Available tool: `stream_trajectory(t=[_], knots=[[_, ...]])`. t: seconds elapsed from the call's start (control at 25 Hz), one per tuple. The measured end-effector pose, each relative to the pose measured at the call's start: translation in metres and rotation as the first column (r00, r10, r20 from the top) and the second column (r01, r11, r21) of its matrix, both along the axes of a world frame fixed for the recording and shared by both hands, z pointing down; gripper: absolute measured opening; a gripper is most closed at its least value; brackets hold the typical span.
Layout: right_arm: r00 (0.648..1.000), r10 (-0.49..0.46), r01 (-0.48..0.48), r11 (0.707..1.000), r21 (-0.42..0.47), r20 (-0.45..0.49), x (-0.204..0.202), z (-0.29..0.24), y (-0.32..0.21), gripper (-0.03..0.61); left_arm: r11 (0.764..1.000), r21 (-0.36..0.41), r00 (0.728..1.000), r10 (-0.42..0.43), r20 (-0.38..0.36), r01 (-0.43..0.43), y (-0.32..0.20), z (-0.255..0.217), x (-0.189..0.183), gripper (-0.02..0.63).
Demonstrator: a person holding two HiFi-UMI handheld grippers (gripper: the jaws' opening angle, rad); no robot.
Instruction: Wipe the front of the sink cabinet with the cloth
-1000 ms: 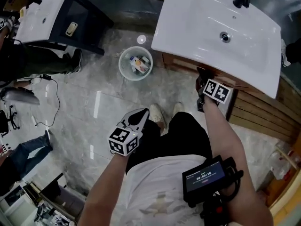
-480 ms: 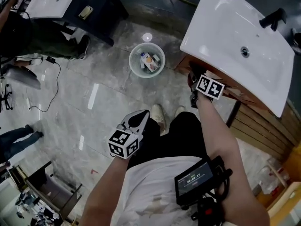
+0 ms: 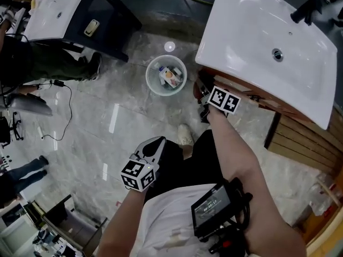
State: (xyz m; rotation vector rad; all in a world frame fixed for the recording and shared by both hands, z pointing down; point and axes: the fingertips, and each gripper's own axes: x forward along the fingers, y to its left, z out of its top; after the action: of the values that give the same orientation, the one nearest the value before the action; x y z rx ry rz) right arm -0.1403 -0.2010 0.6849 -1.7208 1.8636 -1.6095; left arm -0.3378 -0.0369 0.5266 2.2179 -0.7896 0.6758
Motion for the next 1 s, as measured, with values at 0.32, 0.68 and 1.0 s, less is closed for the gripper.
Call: stream_trajectory(t=[0.32, 0.68, 1.0], knots=[[0.961, 0.2, -0.214, 0.975, -0.053, -0.193, 0.079, 0.024, 0.044, 0.15, 0.997, 0.003, 0.996, 0.081, 0.02, -0.082, 0.002, 0.005, 0.02, 0.008], [0.886, 0.333, -0.394, 0.907, -0.146, -0.322, 0.16, 0.028, 0.104, 0.149, 0.99, 0.004, 0.99, 0.14, 0.008, -0.14, 0.006, 0.001, 0.051, 0.008], [0.841, 0.46, -0.517, 0.839, -0.172, -0.284, 0.183, 0.038, 0.154, 0.146, 0.987, -0.001, 0.987, 0.16, 0.017, -0.16, 0.005, 0.001, 0.055, 0.008]])
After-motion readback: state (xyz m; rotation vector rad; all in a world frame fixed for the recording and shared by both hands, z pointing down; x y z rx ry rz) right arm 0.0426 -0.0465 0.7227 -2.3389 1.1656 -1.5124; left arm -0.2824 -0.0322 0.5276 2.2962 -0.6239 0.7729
